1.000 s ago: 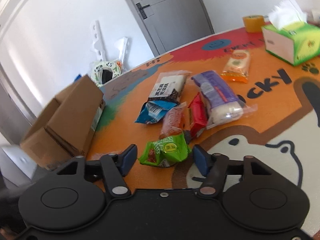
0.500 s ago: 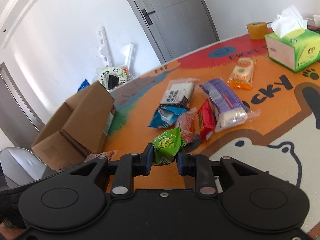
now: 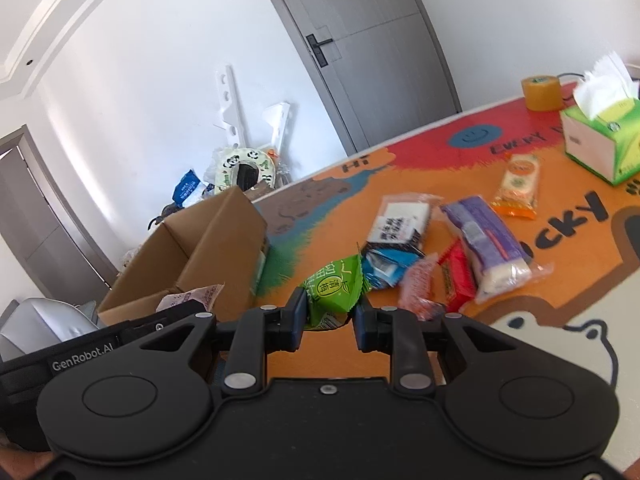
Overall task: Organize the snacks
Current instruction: 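Carry both snacks over the cardboard box and open both tools to drop them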
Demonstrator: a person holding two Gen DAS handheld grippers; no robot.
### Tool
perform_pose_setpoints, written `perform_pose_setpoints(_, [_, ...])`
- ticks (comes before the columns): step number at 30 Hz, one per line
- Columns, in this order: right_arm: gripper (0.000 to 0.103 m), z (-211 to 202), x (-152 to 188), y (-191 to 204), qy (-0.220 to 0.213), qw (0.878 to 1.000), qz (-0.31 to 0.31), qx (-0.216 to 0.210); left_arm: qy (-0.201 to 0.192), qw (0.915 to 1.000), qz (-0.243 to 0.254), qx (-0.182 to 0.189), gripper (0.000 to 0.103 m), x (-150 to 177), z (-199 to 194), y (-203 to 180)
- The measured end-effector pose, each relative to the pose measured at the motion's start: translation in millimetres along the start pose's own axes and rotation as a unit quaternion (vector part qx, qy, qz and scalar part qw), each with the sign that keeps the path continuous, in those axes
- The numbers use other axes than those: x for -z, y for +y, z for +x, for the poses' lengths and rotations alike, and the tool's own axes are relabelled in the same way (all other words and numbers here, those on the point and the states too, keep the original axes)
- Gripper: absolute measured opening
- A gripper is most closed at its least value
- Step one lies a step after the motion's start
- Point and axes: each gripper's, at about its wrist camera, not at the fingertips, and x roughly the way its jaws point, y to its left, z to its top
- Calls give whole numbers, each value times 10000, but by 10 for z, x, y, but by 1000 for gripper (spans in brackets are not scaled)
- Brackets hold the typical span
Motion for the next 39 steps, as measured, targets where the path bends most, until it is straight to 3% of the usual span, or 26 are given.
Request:
perform_pose_setpoints(24, [25, 353, -324, 617, -73, 9978, -329, -563, -425, 9983, -226, -342, 37, -492, -92, 482])
perform_pose_setpoints(31, [25, 580, -380, 869, -14, 9966, -429, -703, -224, 9963, -510, -651, 37, -543, 55, 817])
perform_pose_setpoints(39, [25, 803, -412, 1084, 51, 9951, -450, -875, -451, 9929, -761, -795, 45, -638, -161, 1034])
